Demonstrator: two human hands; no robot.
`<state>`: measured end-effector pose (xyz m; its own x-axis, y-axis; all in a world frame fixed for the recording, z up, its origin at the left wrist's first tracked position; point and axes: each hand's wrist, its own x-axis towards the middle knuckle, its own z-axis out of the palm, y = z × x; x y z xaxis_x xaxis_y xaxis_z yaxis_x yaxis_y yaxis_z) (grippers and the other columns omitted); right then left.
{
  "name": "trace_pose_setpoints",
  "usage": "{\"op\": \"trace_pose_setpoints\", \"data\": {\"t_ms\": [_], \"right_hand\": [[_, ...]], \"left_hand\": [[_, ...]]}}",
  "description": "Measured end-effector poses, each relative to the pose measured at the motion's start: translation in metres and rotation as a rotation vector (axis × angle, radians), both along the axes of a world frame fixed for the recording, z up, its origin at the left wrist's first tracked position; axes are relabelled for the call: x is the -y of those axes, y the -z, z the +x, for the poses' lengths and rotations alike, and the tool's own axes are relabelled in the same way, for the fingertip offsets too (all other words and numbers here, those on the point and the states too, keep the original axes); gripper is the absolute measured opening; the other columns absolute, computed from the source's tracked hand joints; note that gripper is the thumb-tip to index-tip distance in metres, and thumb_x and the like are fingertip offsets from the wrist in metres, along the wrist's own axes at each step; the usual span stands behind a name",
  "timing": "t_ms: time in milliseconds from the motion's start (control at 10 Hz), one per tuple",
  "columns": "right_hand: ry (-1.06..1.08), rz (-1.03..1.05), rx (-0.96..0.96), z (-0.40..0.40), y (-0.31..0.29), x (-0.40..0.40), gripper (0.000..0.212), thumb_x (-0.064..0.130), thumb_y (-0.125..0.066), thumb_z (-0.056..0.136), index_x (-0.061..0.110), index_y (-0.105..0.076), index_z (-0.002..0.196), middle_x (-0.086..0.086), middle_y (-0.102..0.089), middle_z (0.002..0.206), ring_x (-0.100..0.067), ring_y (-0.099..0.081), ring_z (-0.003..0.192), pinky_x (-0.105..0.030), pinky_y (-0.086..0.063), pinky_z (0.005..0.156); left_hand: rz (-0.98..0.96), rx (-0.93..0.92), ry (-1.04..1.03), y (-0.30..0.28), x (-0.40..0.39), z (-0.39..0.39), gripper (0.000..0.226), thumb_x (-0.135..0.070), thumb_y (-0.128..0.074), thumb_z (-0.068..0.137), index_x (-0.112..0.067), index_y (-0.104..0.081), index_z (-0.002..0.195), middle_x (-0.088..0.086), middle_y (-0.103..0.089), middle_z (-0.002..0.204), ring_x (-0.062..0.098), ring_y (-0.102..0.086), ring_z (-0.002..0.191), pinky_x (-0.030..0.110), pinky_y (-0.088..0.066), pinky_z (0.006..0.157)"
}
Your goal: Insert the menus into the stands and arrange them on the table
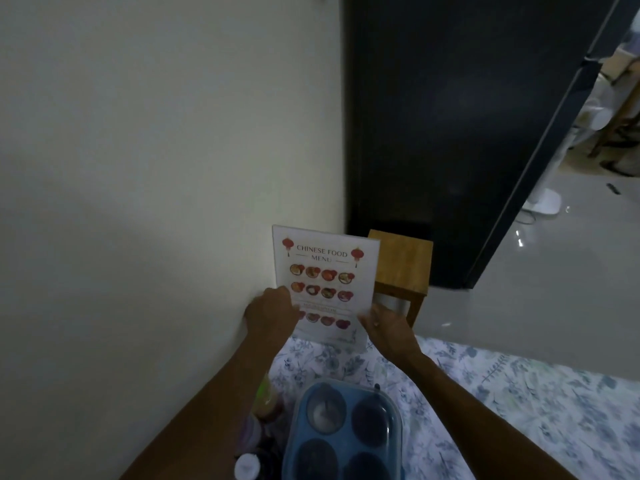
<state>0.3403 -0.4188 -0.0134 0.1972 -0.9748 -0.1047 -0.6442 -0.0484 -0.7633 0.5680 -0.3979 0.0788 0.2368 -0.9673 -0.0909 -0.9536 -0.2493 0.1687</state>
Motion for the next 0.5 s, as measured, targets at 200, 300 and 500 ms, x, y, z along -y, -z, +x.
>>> {"op": "trace_pose_setpoints", "data": {"t_ms": [200, 300, 500], "right_hand": [[0.007, 0.018, 0.074, 0.001, 0.003, -0.003, 0.040, 0.039, -0.052, 0.101, 0.013, -0.059, 0.130, -0.009, -0.068, 0.129, -0.027, -0.068, 0.114, -0.038, -0.060, 0.087], [-0.002, -0.010, 0.060, -0.003, 0.001, -0.008, 0.043, 0.042, -0.049, 0.101, 0.017, -0.058, 0.134, -0.004, -0.069, 0.129, -0.024, -0.069, 0.113, -0.029, -0.058, 0.083], [0.026, -0.059, -0.115, -0.028, -0.007, -0.016, 0.038, 0.048, -0.040, 0.102, 0.019, -0.064, 0.105, 0.007, -0.064, 0.089, -0.012, -0.067, 0.081, -0.024, -0.052, 0.068]], "left_hand": [[-0.051, -0.037, -0.001, -0.001, -0.010, -0.006, 0.028, -0.038, -0.065, 0.091, -0.013, -0.065, 0.105, 0.005, -0.073, 0.102, 0.021, -0.072, 0.086, 0.029, -0.056, 0.069], [-0.071, -0.062, 0.002, -0.004, -0.014, -0.012, 0.027, -0.037, -0.066, 0.090, -0.014, -0.066, 0.105, 0.004, -0.073, 0.102, 0.020, -0.073, 0.084, 0.030, -0.059, 0.070], [-0.115, -0.035, 0.040, -0.011, -0.024, -0.039, 0.028, -0.035, -0.064, 0.090, -0.014, -0.063, 0.109, 0.003, -0.071, 0.101, 0.020, -0.071, 0.084, 0.029, -0.057, 0.071]]}}
